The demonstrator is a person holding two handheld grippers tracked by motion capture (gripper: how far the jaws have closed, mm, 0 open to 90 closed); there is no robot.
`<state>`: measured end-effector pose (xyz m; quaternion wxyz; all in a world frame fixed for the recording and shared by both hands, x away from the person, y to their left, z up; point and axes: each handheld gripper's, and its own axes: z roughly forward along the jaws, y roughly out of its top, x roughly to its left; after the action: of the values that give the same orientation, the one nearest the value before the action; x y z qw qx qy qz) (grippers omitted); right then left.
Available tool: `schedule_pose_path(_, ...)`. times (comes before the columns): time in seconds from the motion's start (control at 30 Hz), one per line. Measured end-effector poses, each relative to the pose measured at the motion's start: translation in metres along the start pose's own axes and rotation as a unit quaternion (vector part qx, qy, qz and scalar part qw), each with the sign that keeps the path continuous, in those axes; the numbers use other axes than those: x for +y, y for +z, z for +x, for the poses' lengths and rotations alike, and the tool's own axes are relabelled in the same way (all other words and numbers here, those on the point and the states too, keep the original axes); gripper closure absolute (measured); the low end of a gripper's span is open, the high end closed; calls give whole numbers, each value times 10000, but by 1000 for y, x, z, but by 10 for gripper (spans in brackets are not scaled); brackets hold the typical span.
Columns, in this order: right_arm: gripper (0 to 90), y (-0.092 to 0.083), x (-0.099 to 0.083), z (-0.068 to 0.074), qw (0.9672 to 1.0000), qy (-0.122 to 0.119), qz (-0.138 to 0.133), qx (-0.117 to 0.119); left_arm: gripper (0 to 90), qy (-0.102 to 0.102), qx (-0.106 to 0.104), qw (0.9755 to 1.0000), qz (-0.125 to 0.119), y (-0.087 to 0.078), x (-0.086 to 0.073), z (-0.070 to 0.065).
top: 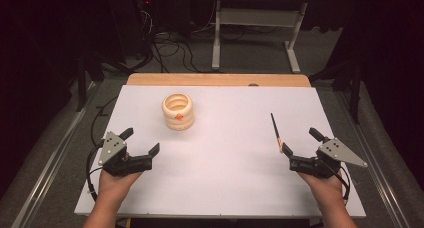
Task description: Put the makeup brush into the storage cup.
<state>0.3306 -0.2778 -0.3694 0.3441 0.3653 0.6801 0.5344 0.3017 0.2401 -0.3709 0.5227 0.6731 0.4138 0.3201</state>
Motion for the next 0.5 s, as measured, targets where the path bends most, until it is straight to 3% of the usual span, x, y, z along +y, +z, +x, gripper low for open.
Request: schedule_pose_path(0.5, 16, 1, 0, 0, 10000, -34, 59, -8, 18, 47, 30, 10000, -17, 0, -1, 0)
